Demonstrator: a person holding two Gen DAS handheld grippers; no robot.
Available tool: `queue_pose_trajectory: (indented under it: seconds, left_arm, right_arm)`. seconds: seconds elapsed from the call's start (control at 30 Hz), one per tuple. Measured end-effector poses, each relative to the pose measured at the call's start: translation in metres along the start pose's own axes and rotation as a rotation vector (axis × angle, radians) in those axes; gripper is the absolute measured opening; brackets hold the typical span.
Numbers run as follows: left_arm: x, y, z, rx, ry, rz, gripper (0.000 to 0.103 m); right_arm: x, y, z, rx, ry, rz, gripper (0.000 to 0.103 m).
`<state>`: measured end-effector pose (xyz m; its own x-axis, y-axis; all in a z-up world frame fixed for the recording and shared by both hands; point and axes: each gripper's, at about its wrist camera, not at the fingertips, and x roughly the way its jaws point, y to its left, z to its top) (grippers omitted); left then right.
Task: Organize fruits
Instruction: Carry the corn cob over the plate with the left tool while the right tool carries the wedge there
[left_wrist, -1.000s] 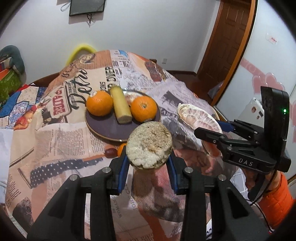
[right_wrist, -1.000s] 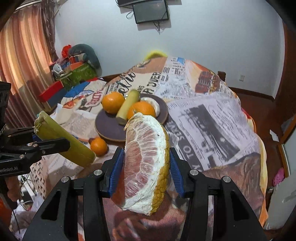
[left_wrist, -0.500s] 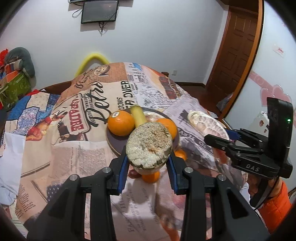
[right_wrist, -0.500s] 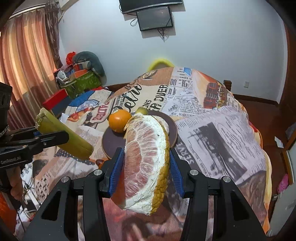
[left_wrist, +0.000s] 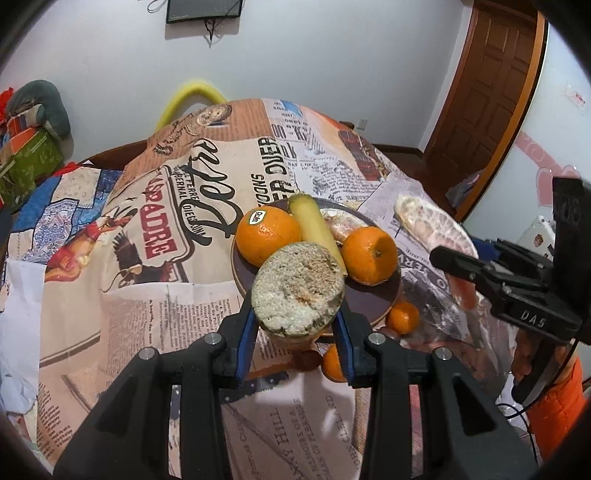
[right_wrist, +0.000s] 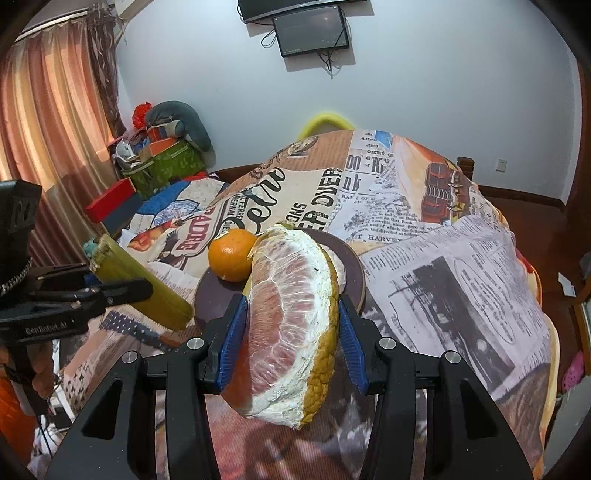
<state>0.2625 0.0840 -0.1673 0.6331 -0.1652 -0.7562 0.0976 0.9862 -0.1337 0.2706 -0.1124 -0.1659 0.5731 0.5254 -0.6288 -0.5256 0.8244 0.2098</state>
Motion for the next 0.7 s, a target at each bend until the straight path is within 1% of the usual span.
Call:
queue_pose_trajectory:
  seconds: [0.13, 0.33, 0.7]
  left_arm:
    - [0.015, -0.001, 0.006, 0.026, 0.022, 0.003, 0.038]
    - [0.028, -0.003, 0.020, 0.062, 0.022, 0.000, 0.038]
    - [0.058, -0.006, 0.036, 0.078, 0.016, -0.009, 0.038]
  right_arm:
    - [0.010, 0.000, 0.008, -0.010, -0.004, 0.009, 0.045]
    - [0.026, -0.001, 0.018, -0.028, 0.002, 0.018, 0.045]
    - [0.056, -0.006, 0.034, -0.034, 0.036, 0.038, 0.045]
